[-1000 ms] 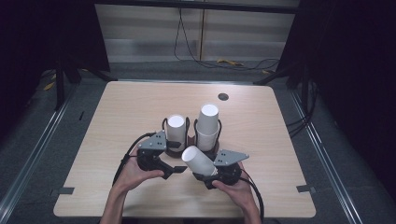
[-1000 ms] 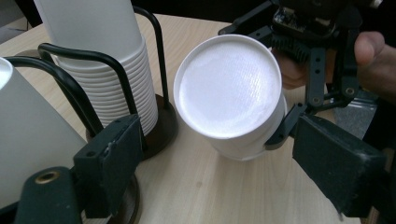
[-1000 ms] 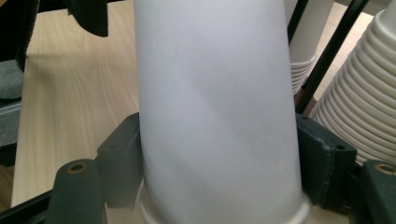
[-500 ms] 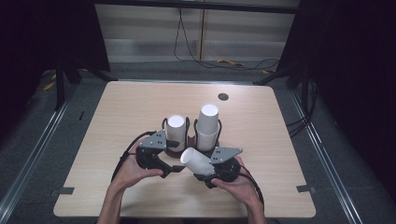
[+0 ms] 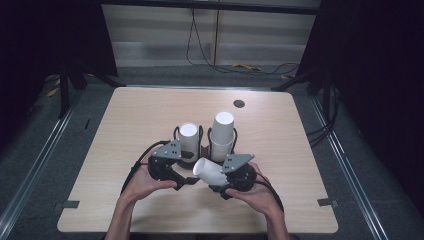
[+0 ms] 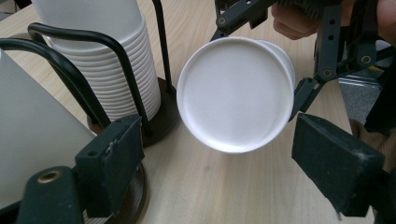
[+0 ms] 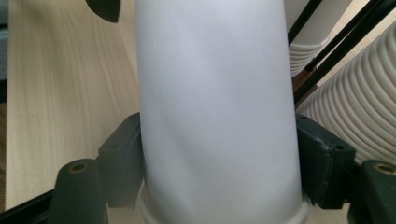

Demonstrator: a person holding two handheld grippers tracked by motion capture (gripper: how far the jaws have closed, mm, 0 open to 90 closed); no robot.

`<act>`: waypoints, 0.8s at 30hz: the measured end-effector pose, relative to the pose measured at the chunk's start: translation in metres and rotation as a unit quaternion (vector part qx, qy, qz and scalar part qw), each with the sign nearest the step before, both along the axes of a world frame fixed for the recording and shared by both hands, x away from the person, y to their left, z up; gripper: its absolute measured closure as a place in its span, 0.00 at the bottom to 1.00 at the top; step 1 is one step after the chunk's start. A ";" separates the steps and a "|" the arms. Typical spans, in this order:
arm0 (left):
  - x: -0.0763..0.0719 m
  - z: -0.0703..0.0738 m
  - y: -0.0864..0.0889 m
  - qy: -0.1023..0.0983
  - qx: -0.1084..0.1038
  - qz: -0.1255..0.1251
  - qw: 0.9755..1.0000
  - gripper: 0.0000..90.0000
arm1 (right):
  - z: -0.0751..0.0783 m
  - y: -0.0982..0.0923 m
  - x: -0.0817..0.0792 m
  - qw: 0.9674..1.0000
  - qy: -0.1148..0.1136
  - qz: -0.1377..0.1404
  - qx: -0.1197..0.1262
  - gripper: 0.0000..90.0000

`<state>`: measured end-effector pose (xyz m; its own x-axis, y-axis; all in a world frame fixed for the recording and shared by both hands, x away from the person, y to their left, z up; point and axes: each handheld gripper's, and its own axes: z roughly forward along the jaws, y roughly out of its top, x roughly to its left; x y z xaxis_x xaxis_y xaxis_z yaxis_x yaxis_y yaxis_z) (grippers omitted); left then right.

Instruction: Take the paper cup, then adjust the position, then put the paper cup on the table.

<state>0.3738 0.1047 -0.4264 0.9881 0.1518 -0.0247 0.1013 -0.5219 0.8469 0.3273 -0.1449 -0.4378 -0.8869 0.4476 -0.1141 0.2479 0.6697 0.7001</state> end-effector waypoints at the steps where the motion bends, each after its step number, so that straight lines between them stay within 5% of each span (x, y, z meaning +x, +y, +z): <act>1: -0.001 0.000 0.000 0.002 0.000 0.001 1.000 0.18 | 0.001 0.001 0.000 1.000 0.000 0.002 -0.007 0.30; 15: -0.001 0.004 0.001 -0.006 0.021 -0.001 1.000 0.19 | 0.007 0.012 0.005 0.998 -0.001 0.020 -0.059 0.30; 24: 0.001 0.002 -0.002 0.002 0.045 -0.012 0.999 0.20 | 0.008 0.021 0.009 0.993 0.007 0.036 -0.110 0.31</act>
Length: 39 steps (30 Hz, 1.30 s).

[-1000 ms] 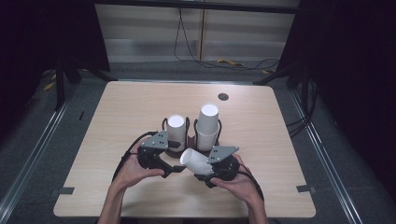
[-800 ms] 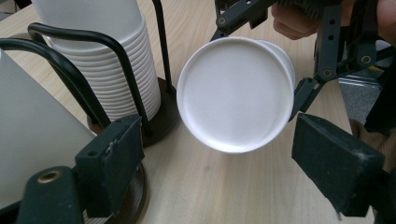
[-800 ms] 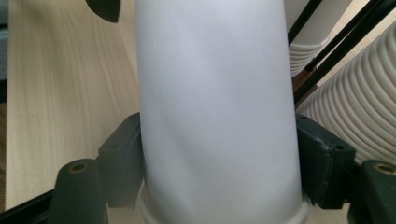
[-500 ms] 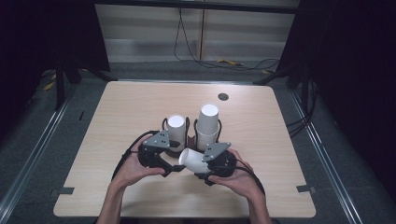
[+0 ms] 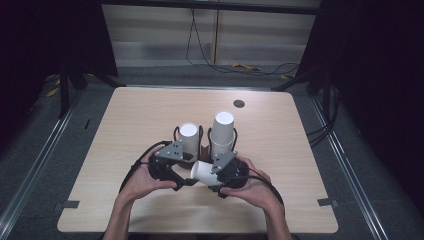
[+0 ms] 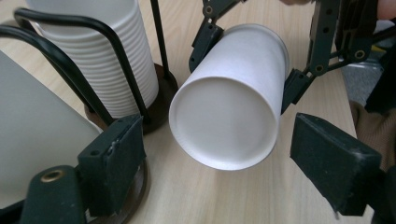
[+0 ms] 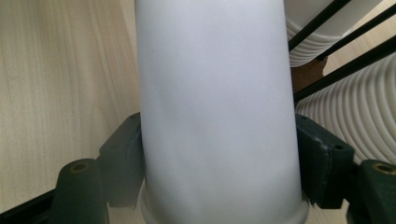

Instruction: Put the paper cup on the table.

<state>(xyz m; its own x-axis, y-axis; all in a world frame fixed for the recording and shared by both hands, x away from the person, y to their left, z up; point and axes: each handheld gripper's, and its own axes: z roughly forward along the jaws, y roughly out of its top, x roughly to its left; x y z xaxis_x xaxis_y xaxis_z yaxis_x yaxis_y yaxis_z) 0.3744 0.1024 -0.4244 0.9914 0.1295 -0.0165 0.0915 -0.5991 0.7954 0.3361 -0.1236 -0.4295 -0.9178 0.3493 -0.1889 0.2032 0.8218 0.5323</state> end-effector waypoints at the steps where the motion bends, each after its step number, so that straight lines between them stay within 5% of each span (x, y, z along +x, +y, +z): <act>1: 0.001 0.000 0.000 -0.001 0.001 -0.001 1.000 0.20 | 0.000 0.001 0.000 1.000 0.002 -0.003 -0.002 0.31; 8: 0.002 -0.002 -0.002 0.007 0.018 0.001 1.000 0.20 | -0.002 0.008 0.006 0.999 0.021 0.007 -0.033 0.31; 23: 0.004 -0.003 -0.009 0.016 0.060 -0.016 0.998 0.20 | 0.000 0.017 0.010 0.997 0.021 0.024 -0.077 0.31; 39: 0.008 -0.011 -0.013 0.035 0.055 -0.028 0.997 0.27 | -0.003 0.023 0.008 0.995 0.022 0.042 -0.084 0.31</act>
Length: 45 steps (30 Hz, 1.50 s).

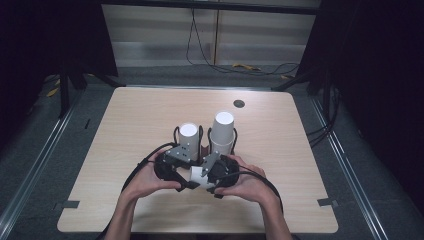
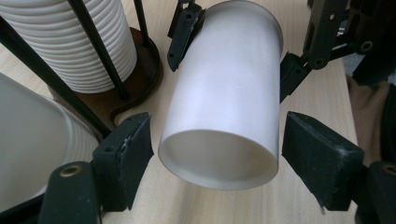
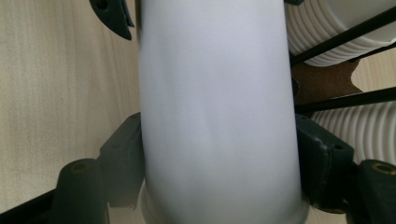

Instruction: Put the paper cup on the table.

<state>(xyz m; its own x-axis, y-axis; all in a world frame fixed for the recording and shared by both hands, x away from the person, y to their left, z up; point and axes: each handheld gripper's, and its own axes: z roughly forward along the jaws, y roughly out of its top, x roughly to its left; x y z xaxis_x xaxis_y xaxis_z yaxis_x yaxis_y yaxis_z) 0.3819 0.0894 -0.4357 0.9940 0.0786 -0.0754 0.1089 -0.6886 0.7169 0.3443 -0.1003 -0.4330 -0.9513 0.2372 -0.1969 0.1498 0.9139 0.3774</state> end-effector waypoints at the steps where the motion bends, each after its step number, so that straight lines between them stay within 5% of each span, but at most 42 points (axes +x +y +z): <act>1: -0.001 -0.001 0.000 0.004 0.000 0.002 1.000 0.27 | 0.000 0.000 0.000 1.000 -0.001 0.005 0.000 0.31; 13: 0.002 -0.009 -0.006 0.029 0.009 -0.006 1.000 0.30 | -0.002 0.005 -0.001 1.000 0.000 0.011 0.002 0.31; 25: -0.001 -0.010 -0.006 0.026 -0.004 -0.015 1.000 0.36 | -0.003 0.005 -0.001 1.000 -0.001 0.019 0.005 0.28; 37: -0.001 -0.011 -0.007 0.025 -0.014 -0.014 0.999 0.38 | -0.006 -0.004 -0.002 0.999 -0.008 0.000 0.052 0.19; 45: -0.002 -0.010 -0.002 0.022 -0.013 -0.005 1.000 0.38 | -0.006 -0.008 0.000 0.998 -0.008 -0.012 0.063 0.17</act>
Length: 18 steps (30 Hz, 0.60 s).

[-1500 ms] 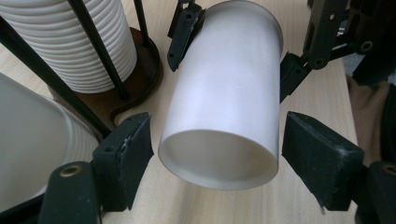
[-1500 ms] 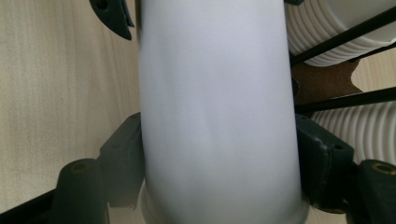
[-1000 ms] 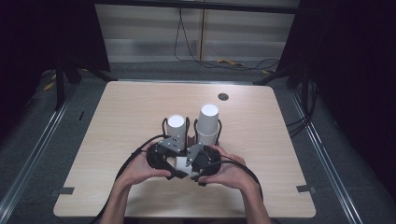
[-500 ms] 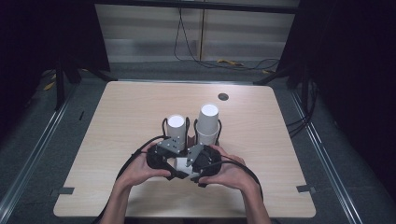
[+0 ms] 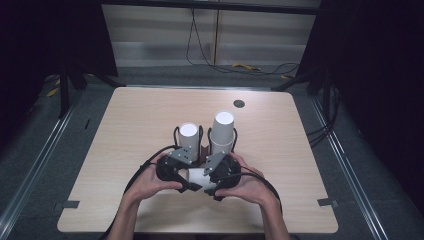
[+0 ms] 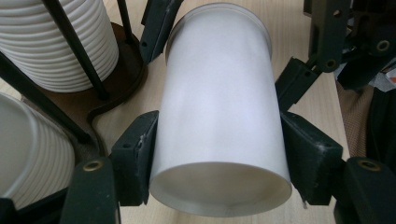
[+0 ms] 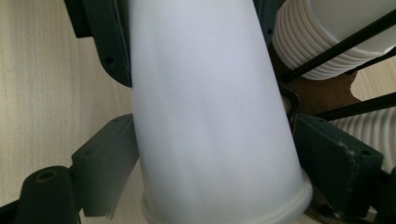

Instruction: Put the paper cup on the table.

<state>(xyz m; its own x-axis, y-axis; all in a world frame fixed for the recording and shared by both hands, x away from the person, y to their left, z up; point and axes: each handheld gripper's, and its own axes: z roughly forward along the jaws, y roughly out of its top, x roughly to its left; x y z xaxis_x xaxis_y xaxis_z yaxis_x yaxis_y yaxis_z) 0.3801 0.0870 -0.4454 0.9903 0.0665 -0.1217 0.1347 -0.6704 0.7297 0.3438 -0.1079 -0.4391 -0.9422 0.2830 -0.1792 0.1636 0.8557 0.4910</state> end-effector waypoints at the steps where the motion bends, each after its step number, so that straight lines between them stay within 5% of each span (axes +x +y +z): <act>1: 0.000 0.000 0.000 0.000 0.000 0.000 1.000 0.38 | 0.000 0.000 0.000 1.000 0.000 0.000 0.000 0.17; 18: -0.003 0.000 0.009 -0.001 -0.011 0.014 1.000 0.38 | -0.005 -0.022 -0.003 0.999 0.005 -0.026 0.030 0.16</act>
<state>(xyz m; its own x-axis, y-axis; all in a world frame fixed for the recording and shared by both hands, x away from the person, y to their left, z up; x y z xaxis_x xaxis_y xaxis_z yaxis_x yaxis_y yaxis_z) 0.3771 0.0963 -0.4456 0.9884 0.0921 -0.1205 0.1513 -0.6505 0.7443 0.3412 -0.1300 -0.4441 -0.9280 0.3407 -0.1511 0.2114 0.8152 0.5392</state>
